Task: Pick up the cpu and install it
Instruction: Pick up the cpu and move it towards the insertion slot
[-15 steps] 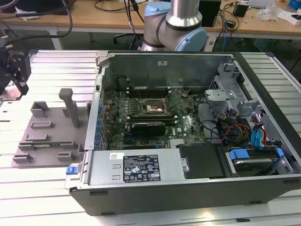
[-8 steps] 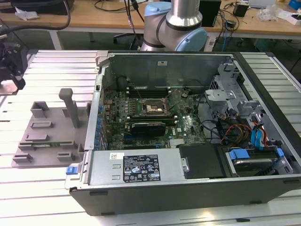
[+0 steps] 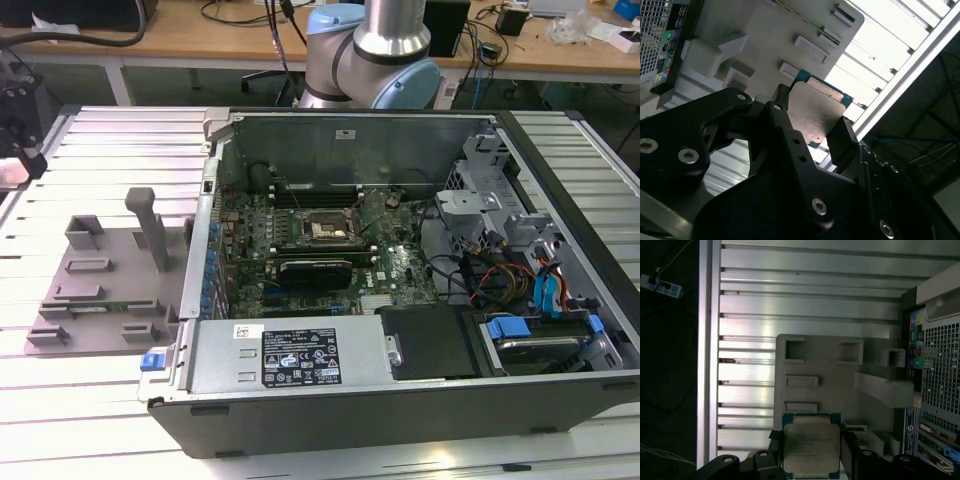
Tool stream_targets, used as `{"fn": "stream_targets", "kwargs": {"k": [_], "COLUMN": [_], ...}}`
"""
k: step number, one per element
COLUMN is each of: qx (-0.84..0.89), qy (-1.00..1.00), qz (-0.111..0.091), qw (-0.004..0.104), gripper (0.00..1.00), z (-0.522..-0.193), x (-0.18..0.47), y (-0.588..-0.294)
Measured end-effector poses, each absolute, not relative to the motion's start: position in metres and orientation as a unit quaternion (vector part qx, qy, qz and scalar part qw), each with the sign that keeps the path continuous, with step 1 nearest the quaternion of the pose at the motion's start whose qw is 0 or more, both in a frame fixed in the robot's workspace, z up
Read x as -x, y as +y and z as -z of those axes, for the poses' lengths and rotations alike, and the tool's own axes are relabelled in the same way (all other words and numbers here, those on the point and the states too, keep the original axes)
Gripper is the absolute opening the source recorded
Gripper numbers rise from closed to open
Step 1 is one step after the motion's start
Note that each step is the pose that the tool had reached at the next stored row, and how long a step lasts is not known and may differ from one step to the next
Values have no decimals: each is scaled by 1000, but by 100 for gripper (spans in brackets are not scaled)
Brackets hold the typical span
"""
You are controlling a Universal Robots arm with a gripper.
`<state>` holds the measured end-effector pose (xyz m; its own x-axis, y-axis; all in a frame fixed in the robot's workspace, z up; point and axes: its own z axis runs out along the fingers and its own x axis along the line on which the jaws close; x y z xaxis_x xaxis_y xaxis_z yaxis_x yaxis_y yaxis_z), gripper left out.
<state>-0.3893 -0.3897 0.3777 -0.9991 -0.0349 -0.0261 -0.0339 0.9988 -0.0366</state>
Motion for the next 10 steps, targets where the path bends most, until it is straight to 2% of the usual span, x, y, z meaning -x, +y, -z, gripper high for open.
{"fn": "stream_targets", "kwargs": {"k": [10], "qx": [17], "qy": [1000], "qz": [18], "qw": [13], "gripper": [55], "z": [-392], "x": [389], "y": [-390]}}
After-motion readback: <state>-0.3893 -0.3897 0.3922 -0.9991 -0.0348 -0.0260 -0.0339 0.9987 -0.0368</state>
